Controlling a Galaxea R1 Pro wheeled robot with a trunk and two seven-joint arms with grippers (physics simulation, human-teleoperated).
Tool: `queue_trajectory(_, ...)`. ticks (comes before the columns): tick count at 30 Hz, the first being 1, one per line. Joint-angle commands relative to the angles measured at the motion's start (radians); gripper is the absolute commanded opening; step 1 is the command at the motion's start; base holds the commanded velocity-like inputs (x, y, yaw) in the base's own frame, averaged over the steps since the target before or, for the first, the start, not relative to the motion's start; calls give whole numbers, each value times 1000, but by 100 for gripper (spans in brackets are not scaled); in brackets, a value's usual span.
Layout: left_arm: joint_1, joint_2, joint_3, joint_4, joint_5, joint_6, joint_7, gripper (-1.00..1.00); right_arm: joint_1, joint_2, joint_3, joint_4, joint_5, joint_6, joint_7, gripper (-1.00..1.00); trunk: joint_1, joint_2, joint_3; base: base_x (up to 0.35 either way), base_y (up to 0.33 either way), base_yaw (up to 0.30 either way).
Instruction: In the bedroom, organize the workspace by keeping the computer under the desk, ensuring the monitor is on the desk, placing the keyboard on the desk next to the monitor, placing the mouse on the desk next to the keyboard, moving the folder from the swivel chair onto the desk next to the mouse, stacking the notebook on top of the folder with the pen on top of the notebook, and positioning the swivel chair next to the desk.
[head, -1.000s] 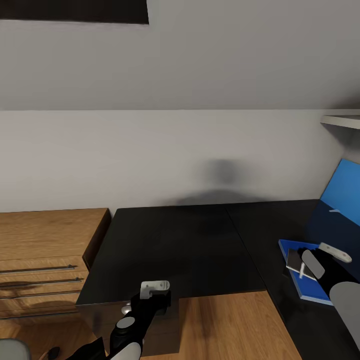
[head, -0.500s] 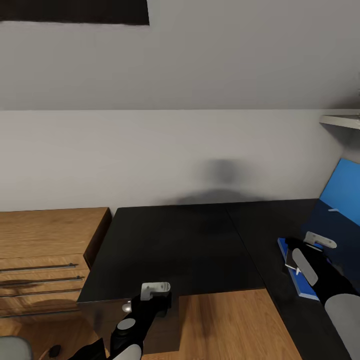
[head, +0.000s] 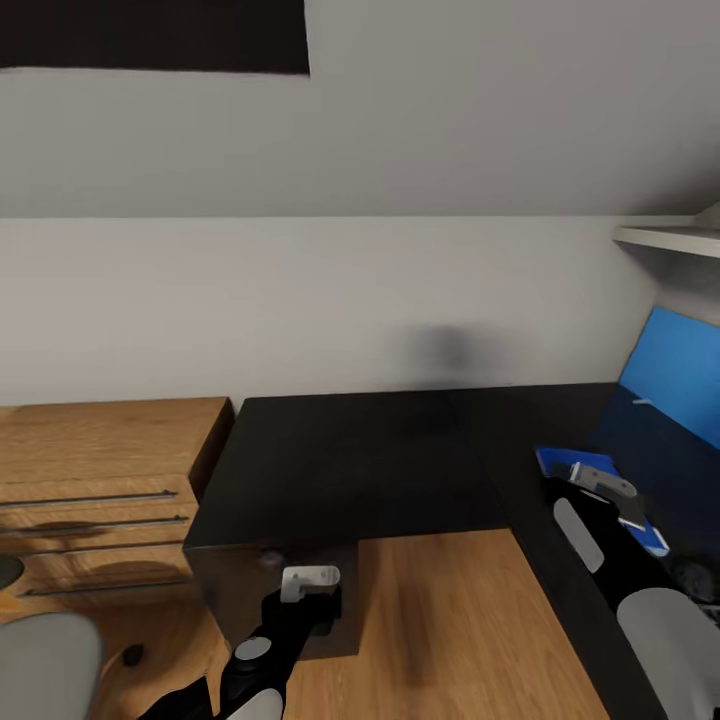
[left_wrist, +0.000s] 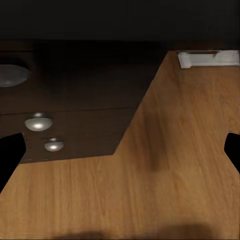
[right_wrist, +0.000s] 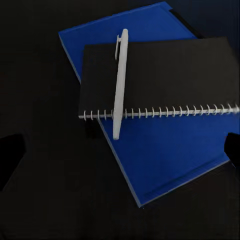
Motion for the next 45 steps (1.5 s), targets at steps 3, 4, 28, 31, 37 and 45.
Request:
queue_trajectory(3,-1,1,-2,-1,3,4,6,100,-1,0,17,-1,-7,4,-9,100,-1,-1,-1,-334,0,0)
queue_trajectory(4,-1,1,-1,0,4,4,6,100,-1,1,44,-1,-7,2,-8,100,-1,-1,-1,-334,0,0)
queue_trajectory(28,-1,-62,101,522,8,-3,-58,100,58,262,489,232,26,-148,1,100,-1,-1,-1,-273,33,0)
queue_trajectory(31,-1,-69,90,614,36,-24,-96,100,86,307,524,385,27,-275,8,100,-12,20,8,-13,1,0)
queue_trajectory(37,-1,-102,70,947,80,-175,-365,100,138,380,539,710,26,-573,75,100,-35,62,27,-3,0,0)
queue_trajectory(45,-1,-255,75,1304,78,-422,-555,100,198,370,534,770,24,-791,162,100,-66,118,52,0,0,0)
